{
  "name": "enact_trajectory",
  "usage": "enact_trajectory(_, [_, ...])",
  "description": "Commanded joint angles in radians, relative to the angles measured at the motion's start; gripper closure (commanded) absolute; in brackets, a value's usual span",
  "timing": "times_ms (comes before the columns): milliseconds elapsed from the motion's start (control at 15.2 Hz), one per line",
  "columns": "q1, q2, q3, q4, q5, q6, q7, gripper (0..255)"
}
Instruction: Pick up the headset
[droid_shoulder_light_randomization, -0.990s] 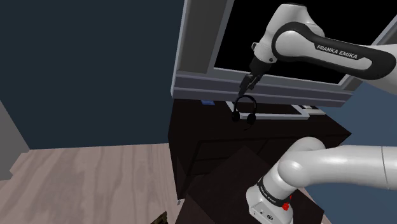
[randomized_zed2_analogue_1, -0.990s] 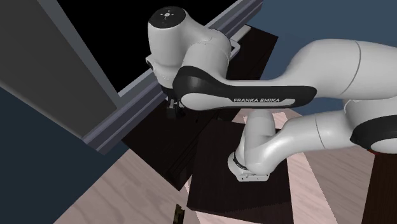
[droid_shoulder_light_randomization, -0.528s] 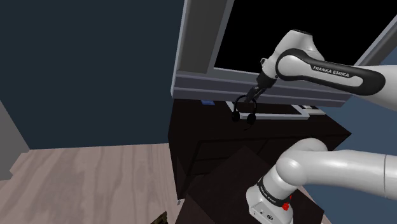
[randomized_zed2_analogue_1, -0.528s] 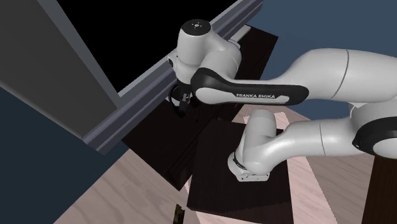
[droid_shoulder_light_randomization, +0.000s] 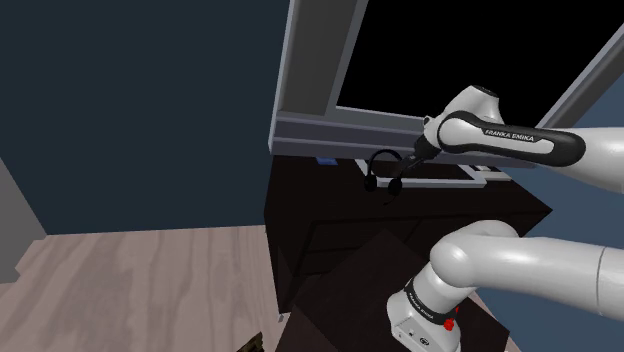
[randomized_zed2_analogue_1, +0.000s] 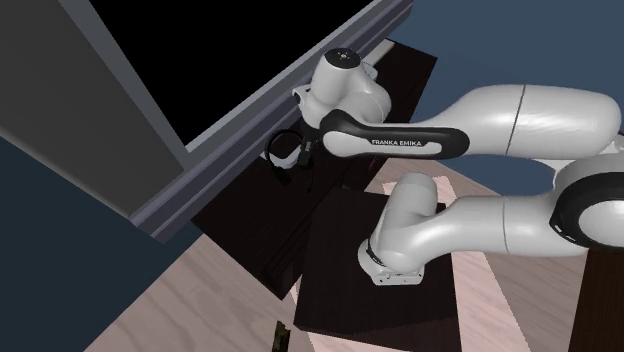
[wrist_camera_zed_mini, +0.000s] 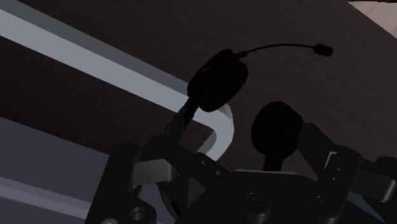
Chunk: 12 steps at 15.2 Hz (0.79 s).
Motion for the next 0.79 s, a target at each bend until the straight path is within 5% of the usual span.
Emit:
enact_trajectory(0, [-0.020,0.029,-0.057,-0.018,-0.019,0.067,-0.034,0])
enact_trajectory(594, [-0.028,0.091,-0.097,-0.090,-0.048,0.199,-0.043,0])
enact_trajectory(660, [-0.029,0.091,-0.099,-0.090,-0.048,0.199,-0.045,255])
enact_trajectory(726, [-0.029,0.091,-0.099,-0.090,-0.048,0.198,-0.045,255])
